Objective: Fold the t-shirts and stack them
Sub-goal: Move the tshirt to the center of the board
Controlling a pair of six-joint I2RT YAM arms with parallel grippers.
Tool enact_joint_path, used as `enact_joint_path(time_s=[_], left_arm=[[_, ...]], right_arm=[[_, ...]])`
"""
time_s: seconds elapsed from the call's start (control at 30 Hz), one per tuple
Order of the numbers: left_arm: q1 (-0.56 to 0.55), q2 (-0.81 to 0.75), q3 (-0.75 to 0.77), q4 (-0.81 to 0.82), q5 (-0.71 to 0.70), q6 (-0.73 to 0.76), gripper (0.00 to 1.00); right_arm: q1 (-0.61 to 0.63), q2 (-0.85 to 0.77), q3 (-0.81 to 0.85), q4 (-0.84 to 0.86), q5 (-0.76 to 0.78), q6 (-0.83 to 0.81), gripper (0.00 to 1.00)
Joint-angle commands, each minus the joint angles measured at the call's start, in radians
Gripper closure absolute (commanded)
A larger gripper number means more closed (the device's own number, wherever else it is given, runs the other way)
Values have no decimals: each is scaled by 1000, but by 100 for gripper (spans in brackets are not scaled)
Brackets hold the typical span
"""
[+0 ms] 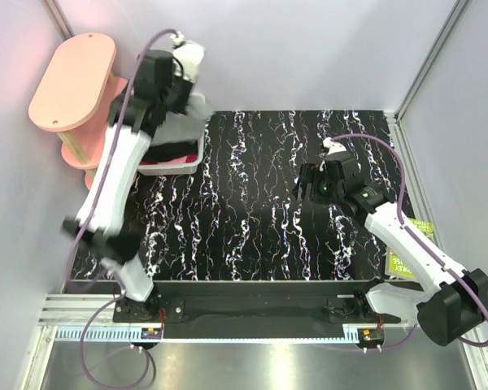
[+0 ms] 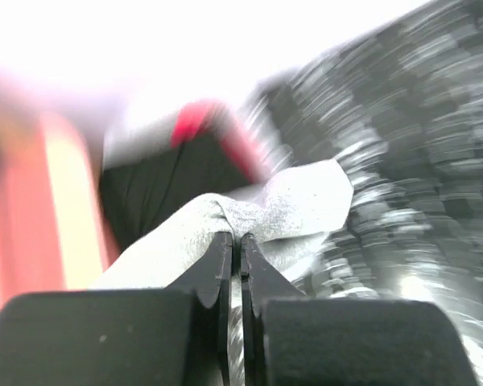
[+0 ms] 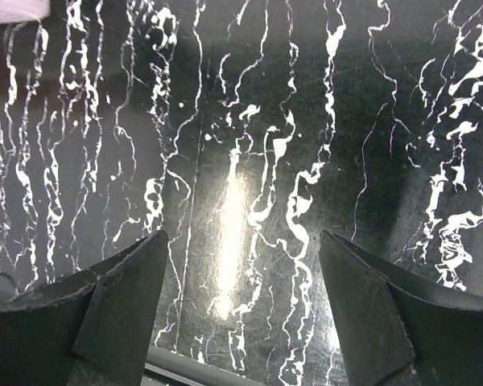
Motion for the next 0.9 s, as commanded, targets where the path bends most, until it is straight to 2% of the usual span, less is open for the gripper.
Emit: enact_joint_path(time_s=[0.0, 0.1, 0.27, 0.33, 0.47, 0.57, 0.67, 0.73, 0.87], left_arm=[[-285, -324, -118, 28, 3, 111, 100], [-397, -404, -185, 12, -31, 88, 100], [-413, -428, -205, -37, -2, 64, 100], [-408, -434, -304, -29, -19, 68, 100], [-387, -447, -636, 21, 50, 54, 100], [-387, -424, -790, 37, 130, 33, 100], [-387, -413, -873, 78, 179, 30, 100], [-378, -408, -881, 92, 184, 47, 100], [-350, -407, -753, 94, 219, 30, 100]], right_arm=[[10, -66, 26, 15, 5, -7, 17], [10, -107, 9, 23, 34, 10, 21], [10, -167, -24, 35, 66, 26, 26], [10, -179, -32, 32, 77, 35, 27], [10, -202, -40, 33, 82, 40, 28], [10, -202, -37, 29, 85, 33, 29], [10, -196, -35, 24, 92, 27, 30], [11, -193, -31, 21, 92, 23, 31], [10, -193, -31, 17, 91, 17, 34]])
